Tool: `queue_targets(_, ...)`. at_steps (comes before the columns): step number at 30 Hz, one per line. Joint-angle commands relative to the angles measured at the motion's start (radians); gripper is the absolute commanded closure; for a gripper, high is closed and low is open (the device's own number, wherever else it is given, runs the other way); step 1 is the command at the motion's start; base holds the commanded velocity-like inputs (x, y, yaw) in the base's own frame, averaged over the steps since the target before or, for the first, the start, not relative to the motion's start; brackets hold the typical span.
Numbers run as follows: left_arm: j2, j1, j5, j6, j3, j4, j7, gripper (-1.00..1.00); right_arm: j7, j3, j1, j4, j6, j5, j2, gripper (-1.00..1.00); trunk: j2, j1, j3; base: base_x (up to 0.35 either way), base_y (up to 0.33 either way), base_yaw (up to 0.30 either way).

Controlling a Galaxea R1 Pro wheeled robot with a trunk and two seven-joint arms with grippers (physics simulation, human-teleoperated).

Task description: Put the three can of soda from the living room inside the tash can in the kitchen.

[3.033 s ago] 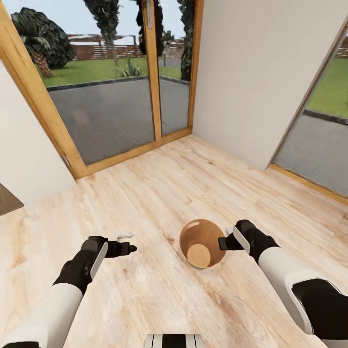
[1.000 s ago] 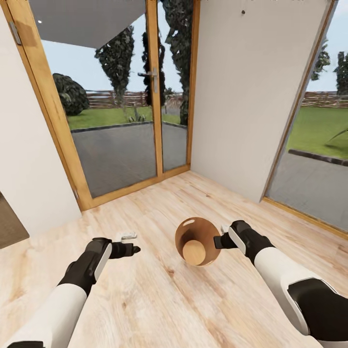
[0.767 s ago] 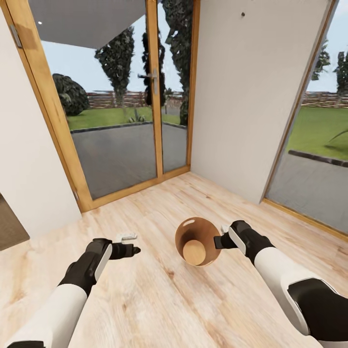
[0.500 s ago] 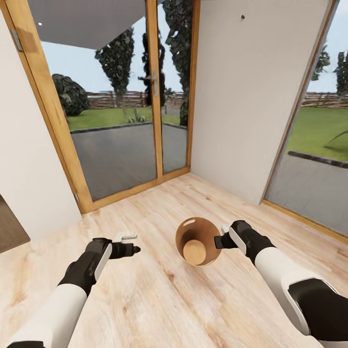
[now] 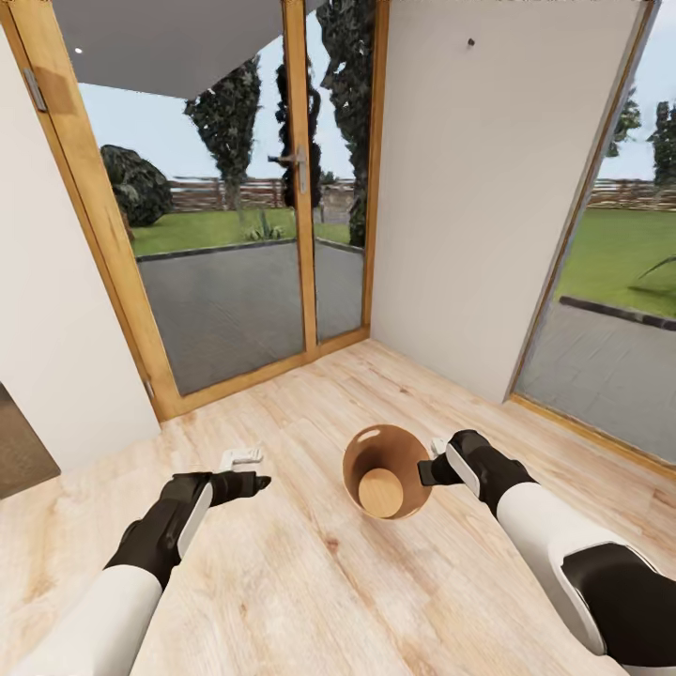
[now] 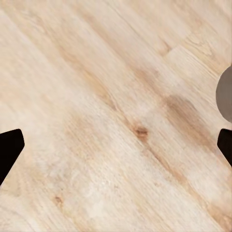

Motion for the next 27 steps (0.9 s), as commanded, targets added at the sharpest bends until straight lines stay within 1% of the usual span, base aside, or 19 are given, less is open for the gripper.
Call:
queue_targets(1,0.001,0.006,0.0,-0.003,0.0,-0.006,0.0,-1.0,0.005,-0.003,0.001,-0.002,0.0,-0.018,0.0,1.0,0.007,-0.004,0.003,0.0,0.0,0.0)
queue_targets(2,0.002,0.021,0.0,-0.006,0.001,-0.019,-0.002,-1.0,0.005,-0.002,0.004,-0.002,-0.001,-0.018,-0.001,1.0,0.014,-0.008,0.006,0.0,0.0,0.0)
queue_targets(3,0.005,0.062,0.001,-0.01,0.003,-0.047,-0.011,-1.0,0.005,0.0,0.01,-0.003,-0.001,-0.018,-0.002,1.0,0.021,-0.012,0.01,0.0,0.0,0.0)
queue_targets(6,0.02,0.097,0.001,-0.013,0.003,-0.071,-0.022,-1.0,0.005,0.0,0.015,-0.004,-0.002,-0.018,-0.004,1.0,0.042,-0.023,0.019,0.0,0.0,0.0)
queue_targets(7,0.037,0.12,0.002,-0.014,0.004,-0.088,-0.032,-1.0,0.006,0.0,0.017,-0.005,-0.002,-0.018,-0.005,1.0,0.049,-0.027,0.022,0.0,0.0,0.0)
queue_targets(9,0.056,0.139,0.002,-0.015,0.004,-0.102,-0.045,-1.0,0.006,0.001,0.018,-0.007,-0.003,-0.018,-0.005,1.0,0.063,-0.035,0.028,0.0,0.0,0.0)
queue_targets(10,0.072,0.157,0.003,-0.017,0.005,-0.111,-0.059,-1.0,0.011,0.001,0.021,-0.016,-0.003,-0.018,-0.006,1.0,0.07,-0.039,0.032,0.0,0.0,0.0)
queue_targets(11,0.079,0.165,0.003,-0.02,0.005,-0.115,-0.065,-1.0,0.017,0.001,0.024,-0.024,-0.003,-0.018,-0.007,1.0,0.077,-0.042,0.035,0.0,0.0,0.0)
queue_targets(12,0.097,0.187,0.003,-0.042,0.006,-0.123,-0.08,-1.0,0.054,0.001,0.051,-0.083,-0.003,-0.017,-0.01,1.0,0.084,-0.046,0.038,0.0,0.0,0.0)
queue_targets(15,0.104,0.199,0.004,-0.068,0.007,-0.126,-0.085,-1.0,0.076,0.001,0.082,-0.138,-0.002,-0.016,-0.02,1.0,0.105,-0.058,0.047,0.0,0.0,0.0)
queue_targets(16,0.106,0.211,0.004,-0.087,0.013,-0.131,-0.086,-1.0,0.084,0.001,0.1,-0.172,-0.002,-0.016,-0.025,1.0,0.112,-0.062,0.05,0.0,0.0,0.0)
queue_targets(18,0.109,0.225,0.004,-0.103,0.033,-0.14,-0.088,-1.0,0.09,0.001,0.114,-0.199,-0.001,-0.016,-0.028,1.0,0.126,-0.069,0.057,0.0,0.0,0.0)
queue_targets(21,0.114,0.25,0.004,-0.121,0.087,-0.159,-0.091,-1.0,0.095,0.002,0.126,-0.222,-0.001,-0.016,-0.031,1.0,0.147,-0.081,0.066,0.0,0.0,0.0)
queue_targets(22,0.115,0.271,0.003,-0.13,0.136,-0.19,-0.098,-1.0,0.097,0.006,0.134,-0.235,0.0,-0.016,-0.032,1.0,0.154,-0.085,0.069,0.0,0.0,0.0)
queue_targets(25,0.116,0.297,0.003,-0.136,0.164,-0.225,-0.104,-1.0,0.098,0.013,0.138,-0.241,0.0,-0.016,-0.033,1.0,0.175,-0.096,0.079,0.0,0.0,0.0)
queue_targets(26,0.116,0.316,0.003,-0.142,0.175,-0.248,-0.106,-1.0,0.098,0.017,0.14,-0.243,-0.001,-0.015,-0.033,1.0,0.182,-0.1,0.082,0.0,0.0,0.0)
queue_targets(27,0.116,0.325,0.002,-0.146,0.179,-0.259,-0.107,-1.0,0.098,0.018,0.141,-0.244,-0.001,-0.015,-0.033,1.0,0.189,-0.104,0.085,0.0,0.0,0.0)
